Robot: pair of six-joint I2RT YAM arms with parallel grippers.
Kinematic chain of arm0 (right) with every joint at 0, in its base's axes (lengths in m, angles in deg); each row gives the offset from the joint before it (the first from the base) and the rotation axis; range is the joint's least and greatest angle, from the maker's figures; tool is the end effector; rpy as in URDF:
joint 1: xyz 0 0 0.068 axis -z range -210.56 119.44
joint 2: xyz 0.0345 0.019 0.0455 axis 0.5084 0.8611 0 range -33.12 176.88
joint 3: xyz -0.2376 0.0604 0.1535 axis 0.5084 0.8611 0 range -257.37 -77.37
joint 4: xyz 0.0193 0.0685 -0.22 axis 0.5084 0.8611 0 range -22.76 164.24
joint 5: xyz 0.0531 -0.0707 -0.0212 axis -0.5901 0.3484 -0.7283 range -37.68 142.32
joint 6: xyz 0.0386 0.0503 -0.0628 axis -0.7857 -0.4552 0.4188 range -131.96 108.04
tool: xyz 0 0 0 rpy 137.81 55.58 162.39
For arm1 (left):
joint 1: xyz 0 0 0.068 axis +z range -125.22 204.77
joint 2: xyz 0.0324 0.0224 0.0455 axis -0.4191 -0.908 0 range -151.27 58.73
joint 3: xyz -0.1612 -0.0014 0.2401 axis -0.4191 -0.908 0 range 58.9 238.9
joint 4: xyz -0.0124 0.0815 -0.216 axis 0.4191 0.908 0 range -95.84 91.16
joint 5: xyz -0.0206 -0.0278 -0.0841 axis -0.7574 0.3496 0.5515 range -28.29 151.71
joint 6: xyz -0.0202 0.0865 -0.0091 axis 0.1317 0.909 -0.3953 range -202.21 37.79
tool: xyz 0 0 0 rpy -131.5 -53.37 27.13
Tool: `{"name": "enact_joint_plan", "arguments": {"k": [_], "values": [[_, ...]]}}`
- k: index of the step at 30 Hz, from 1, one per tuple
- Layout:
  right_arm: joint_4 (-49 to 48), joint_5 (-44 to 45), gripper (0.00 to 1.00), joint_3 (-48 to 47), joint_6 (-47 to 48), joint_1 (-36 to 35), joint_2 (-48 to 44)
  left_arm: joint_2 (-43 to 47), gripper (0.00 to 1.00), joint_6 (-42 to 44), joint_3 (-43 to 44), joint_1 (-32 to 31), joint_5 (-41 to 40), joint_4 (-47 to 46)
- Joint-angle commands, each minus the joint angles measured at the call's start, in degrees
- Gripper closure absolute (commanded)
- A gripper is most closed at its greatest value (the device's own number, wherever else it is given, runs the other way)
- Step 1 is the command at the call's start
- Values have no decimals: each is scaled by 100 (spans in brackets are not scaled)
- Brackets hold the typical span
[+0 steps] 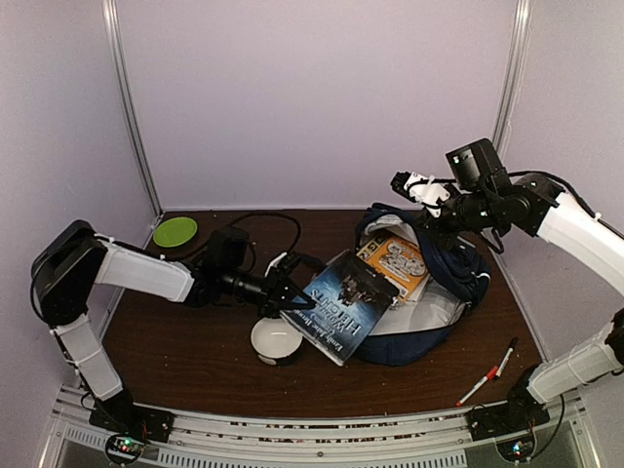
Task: Pack the student bag
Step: Place the book in the largest pocket of the bag.
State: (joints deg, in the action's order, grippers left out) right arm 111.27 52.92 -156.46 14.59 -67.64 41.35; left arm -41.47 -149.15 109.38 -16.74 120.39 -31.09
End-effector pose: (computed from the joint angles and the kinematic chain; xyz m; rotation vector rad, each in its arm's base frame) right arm 0.2162 0.1624 0.3636 -1.1868 1.9234 0.0863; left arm 0.2230 -0.2881 0.2188 -0.2951 -2.3433 1.8894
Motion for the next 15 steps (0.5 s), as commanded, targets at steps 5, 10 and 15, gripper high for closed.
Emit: {"name": "enact_joint_plan", "arguments": {"k": [5, 10, 15], "values": [[-523, -329, 100, -343, -47, -5, -165, -1916, 100, -2426, 1784, -68, 319, -3663], [-519, -525, 100, -193, -2, -21, -270, -2756, 100, -2722, 2682, -101, 293, -3522], [-443, -752, 100, -188, 47, -65, -267, -3045, 100, -2028, 3371, -129, 161, -2219]]}}
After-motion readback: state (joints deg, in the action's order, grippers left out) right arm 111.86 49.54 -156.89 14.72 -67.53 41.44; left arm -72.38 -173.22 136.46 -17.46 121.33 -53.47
